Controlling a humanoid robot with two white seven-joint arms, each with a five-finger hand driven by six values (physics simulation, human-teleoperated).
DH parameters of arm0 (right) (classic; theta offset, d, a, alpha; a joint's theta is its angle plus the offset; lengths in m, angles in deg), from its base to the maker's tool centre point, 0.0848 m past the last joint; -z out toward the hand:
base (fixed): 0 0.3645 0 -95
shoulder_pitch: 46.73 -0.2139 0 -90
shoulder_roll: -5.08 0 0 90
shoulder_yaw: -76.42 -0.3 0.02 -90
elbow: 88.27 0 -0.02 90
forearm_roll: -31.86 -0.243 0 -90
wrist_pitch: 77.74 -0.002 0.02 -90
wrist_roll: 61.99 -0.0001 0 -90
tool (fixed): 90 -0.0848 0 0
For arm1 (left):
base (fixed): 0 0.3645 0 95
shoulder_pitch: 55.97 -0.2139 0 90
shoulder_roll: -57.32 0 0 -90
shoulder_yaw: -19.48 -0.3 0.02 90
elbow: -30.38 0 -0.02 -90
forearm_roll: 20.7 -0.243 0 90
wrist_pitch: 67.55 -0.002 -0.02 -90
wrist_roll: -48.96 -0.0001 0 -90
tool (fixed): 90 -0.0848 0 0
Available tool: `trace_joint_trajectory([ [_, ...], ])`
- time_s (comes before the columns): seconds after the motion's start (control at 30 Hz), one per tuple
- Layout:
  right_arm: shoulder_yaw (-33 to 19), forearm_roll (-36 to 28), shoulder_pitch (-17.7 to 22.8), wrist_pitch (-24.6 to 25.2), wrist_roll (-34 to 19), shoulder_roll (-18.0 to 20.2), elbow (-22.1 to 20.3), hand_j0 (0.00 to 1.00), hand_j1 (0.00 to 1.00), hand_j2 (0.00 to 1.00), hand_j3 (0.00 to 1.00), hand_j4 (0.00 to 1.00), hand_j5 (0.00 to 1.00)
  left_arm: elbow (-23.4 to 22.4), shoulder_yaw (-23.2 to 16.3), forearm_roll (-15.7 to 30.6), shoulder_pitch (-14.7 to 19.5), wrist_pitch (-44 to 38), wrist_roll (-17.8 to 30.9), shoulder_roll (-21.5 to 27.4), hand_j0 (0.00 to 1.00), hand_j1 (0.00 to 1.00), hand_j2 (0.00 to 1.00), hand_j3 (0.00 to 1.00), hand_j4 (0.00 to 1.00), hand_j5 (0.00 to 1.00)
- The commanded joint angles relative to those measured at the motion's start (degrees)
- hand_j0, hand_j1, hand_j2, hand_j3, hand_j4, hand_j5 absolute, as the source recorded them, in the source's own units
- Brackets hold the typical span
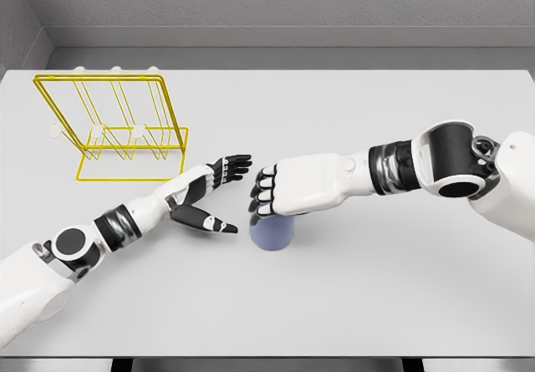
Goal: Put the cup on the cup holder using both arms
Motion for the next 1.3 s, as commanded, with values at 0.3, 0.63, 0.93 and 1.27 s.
trace_joint_trajectory([
  [0.3, -7.4, -2.76, 0.26, 0.15, 0.03, 4.23, -0.55, 1.0, 1.0, 1.0, 1.0, 1.0, 1.0, -0.39, 0.05, 0.25, 0.0, 0.0, 0.01, -0.15, 1.0, 1.0, 1.0, 1.0, 1.0, 1.0],
  [0.63, -40.88, -22.72, 19.77, 0.15, 0.03, 16.53, 0.07, 1.0, 1.0, 1.0, 1.0, 1.0, 1.0, -0.57, -0.04, 0.25, 0.18, 0.0, 0.01, -0.32, 1.0, 1.0, 1.0, 1.0, 1.0, 1.0],
  [0.93, -45.98, -25.7, 27.86, 0.15, 0.03, 11.26, 3.58, 1.0, 1.0, 1.0, 1.0, 1.0, 1.0, 2.86, -0.22, -0.1, -0.62, 0.09, 0.09, -0.67, 1.0, 1.0, 1.0, 1.0, 1.0, 1.0],
  [1.27, -51.7, -25.26, 34.8, 0.15, 0.03, 8.1, 4.9, 1.0, 1.0, 1.0, 1.0, 1.0, 1.0, 5.23, -0.92, -0.18, -1.05, 0.09, 0.09, 0.64, 1.0, 1.0, 1.0, 1.0, 1.0, 1.0],
])
